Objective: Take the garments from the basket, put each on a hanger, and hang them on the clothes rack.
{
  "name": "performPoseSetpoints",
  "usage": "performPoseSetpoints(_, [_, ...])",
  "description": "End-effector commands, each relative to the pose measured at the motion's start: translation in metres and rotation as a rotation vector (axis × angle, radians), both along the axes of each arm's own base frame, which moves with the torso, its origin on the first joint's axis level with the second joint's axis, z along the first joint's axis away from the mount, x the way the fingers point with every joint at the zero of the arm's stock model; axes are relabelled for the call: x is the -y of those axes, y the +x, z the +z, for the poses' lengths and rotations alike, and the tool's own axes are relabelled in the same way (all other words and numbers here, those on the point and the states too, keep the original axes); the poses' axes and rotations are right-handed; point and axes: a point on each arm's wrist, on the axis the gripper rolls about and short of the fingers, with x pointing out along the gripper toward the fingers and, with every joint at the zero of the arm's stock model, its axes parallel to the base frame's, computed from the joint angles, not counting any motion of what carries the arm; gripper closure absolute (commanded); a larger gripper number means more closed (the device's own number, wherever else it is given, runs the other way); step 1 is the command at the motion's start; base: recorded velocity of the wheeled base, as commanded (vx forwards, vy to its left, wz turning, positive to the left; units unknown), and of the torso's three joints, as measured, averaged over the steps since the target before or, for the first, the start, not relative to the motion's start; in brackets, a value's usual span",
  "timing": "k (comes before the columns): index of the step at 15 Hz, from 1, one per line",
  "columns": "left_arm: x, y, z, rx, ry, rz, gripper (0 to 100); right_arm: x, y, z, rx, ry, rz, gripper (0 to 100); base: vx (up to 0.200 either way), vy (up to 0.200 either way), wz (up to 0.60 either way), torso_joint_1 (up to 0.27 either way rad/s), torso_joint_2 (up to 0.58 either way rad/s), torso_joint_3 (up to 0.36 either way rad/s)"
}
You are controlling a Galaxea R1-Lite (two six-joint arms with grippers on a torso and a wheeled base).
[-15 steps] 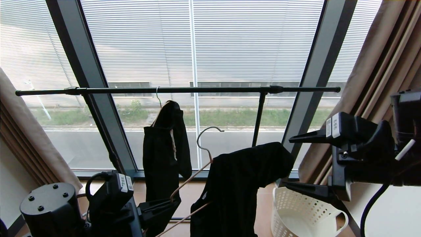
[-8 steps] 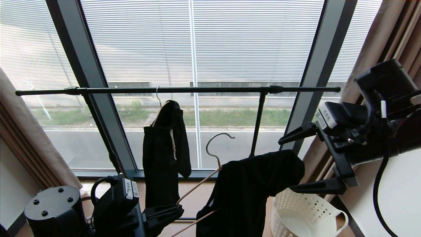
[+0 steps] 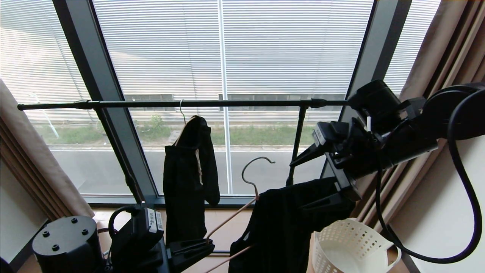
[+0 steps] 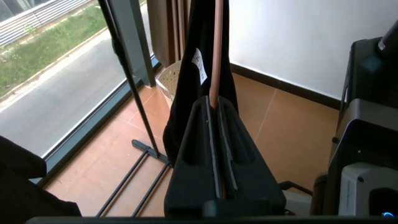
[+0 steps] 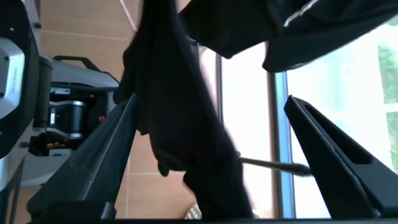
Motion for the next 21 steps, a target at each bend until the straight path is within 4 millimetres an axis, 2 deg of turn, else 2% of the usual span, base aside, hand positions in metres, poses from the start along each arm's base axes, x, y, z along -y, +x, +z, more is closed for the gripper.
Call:
performPoseSetpoints(1, [0.0, 0.0, 0.001, 0.006, -0.003, 0.002, 100, -0.008, 0.007, -0.013, -0.035, -0.017, 0.013, 0, 0.0, 0.0, 0.0, 0.0, 0.0, 0.0])
performPoseSetpoints(9, [0.0, -0.001, 0.003, 0.014, -0.008, -0.003, 100, -0.018, 0.01, -0.025, -0.072, -0.032, 0.03, 0, 0.0, 0.0, 0.0, 0.0, 0.0, 0.0])
performPoseSetpoints(13, [0.001, -0.002, 0.003, 0.014, -0.008, -0.009, 100, -0.018, 0.01, -0.024, -0.076, -0.029, 0.017, 0, 0.0, 0.0, 0.0, 0.0, 0.0, 0.0])
performPoseSetpoints(14, [0.001, -0.002, 0.003, 0.014, -0.008, -0.009, 100, -0.018, 0.01, -0.023, -0.075, -0.027, 0.016, 100, 0.0, 0.0, 0.0, 0.0, 0.0, 0.0])
performPoseSetpoints(21, [0.001, -0.002, 0.003, 0.014, -0.008, -0.008, 100, -0.017, 0.008, -0.02, -0.068, -0.023, 0.017, 100, 0.0, 0.0, 0.0, 0.0, 0.0, 0.0])
